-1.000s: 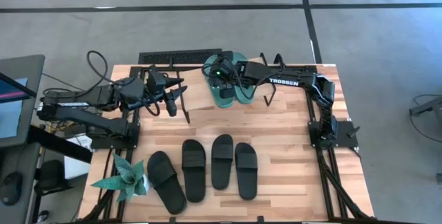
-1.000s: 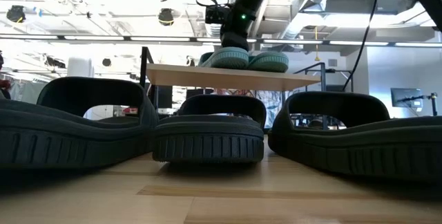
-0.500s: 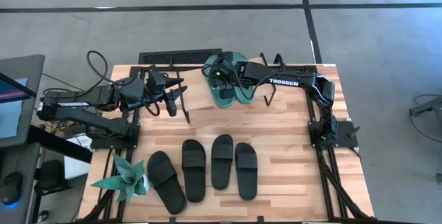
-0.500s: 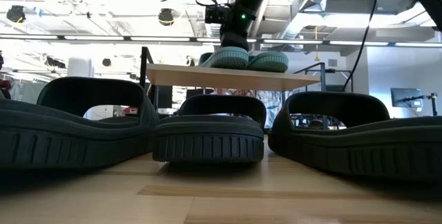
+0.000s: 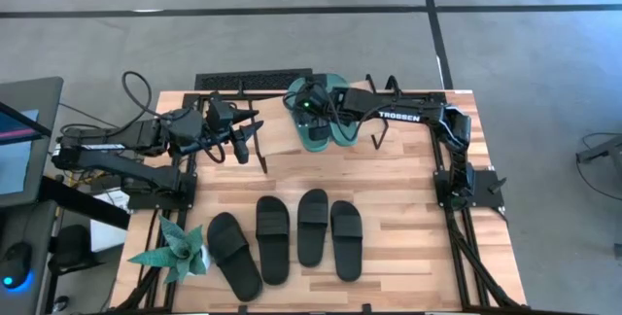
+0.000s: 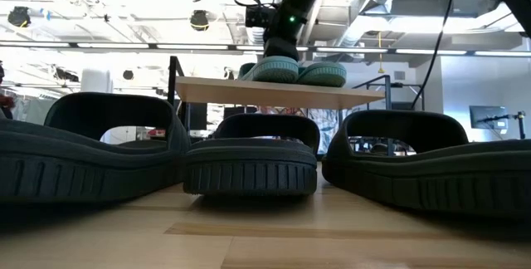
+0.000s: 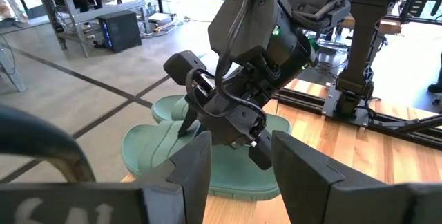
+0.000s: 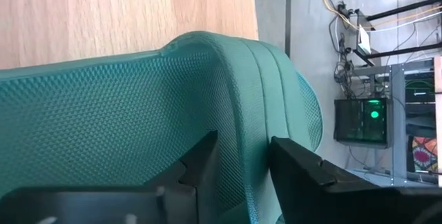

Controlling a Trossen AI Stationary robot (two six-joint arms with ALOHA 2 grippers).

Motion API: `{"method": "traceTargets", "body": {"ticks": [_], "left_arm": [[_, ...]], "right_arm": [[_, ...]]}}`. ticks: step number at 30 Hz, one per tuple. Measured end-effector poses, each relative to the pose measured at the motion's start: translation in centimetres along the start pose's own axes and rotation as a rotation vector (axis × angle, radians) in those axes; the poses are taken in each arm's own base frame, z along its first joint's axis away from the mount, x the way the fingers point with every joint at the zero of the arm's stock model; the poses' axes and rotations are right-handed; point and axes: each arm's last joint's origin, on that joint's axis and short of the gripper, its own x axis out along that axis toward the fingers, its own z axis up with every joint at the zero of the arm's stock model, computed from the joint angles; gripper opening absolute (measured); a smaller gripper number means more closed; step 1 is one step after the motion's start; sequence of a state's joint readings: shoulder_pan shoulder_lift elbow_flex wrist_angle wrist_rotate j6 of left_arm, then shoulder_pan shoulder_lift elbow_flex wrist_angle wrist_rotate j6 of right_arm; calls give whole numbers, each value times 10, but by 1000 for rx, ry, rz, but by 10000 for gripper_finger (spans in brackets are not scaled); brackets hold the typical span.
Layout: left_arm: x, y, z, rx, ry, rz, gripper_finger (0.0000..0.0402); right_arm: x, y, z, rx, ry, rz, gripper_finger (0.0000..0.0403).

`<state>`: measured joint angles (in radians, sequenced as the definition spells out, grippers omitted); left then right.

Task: Pick and place slides into the shelf
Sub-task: Put the green slide on the shelf, then put the black slide under the shelf

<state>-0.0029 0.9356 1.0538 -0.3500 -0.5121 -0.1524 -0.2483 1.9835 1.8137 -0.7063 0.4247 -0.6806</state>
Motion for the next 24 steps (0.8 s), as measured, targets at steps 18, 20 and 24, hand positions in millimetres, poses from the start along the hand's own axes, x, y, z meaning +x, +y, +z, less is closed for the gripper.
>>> {"method": "traceTargets", "body": {"ticks": [18,20,24], "left_arm": [[0,0,0,0,0,0,139],[0,0,0,0,0,0,139],[0,0,0,-1,0,0,139]], "right_arm": [[-9,2,5,-74,-13,2,133],[-12,-1,7,-72,-18,-1,133],[-17,-5,9,-90,-24,-5,133]]}}
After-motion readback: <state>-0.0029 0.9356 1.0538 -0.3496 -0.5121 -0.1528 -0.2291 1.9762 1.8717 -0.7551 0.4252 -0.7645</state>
